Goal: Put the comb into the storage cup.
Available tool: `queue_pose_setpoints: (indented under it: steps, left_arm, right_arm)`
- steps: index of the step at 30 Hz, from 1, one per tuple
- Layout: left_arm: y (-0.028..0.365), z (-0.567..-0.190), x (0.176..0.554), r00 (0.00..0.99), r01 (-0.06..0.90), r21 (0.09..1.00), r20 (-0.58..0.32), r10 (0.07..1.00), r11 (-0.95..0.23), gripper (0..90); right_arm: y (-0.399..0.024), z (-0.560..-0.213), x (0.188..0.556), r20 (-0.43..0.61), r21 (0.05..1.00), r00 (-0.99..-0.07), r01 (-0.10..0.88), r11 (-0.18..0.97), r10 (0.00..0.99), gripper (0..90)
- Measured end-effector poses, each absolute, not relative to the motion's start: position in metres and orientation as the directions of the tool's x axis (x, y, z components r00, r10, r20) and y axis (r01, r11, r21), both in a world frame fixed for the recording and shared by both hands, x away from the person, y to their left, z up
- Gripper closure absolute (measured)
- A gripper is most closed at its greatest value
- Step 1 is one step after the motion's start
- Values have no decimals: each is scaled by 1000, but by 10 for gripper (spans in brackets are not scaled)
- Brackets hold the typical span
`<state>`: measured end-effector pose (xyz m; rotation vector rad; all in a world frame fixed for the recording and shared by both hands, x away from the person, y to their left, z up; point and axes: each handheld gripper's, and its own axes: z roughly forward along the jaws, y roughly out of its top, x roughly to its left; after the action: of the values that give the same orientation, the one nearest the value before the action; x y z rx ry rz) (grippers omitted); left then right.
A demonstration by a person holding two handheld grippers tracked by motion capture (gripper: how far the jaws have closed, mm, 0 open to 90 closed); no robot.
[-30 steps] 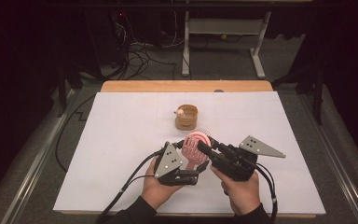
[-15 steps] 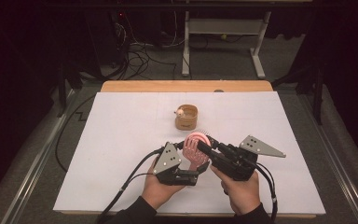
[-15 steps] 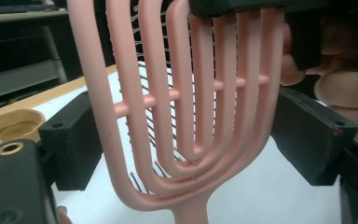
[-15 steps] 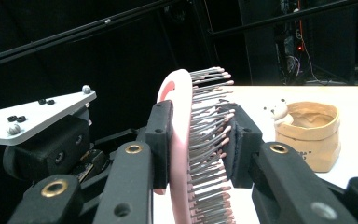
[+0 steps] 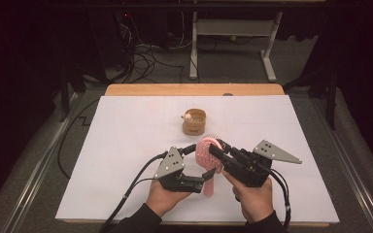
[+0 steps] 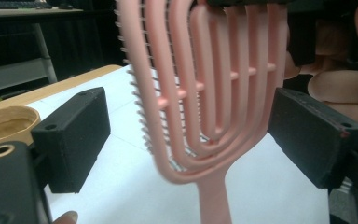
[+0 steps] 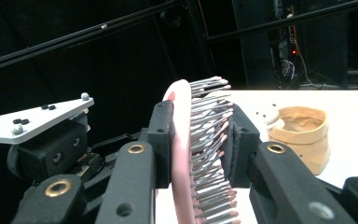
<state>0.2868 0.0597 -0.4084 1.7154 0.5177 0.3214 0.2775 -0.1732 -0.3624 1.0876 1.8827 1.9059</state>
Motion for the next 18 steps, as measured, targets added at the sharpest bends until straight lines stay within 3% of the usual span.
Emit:
queue_pose_setpoints:
  steps: [18]
  left_arm:
    - [62,-408,288,861,171,975,-78,503,-141,127]
  right_arm:
    - [-180,-360,278,317,943,-677,301,-143,664,750]
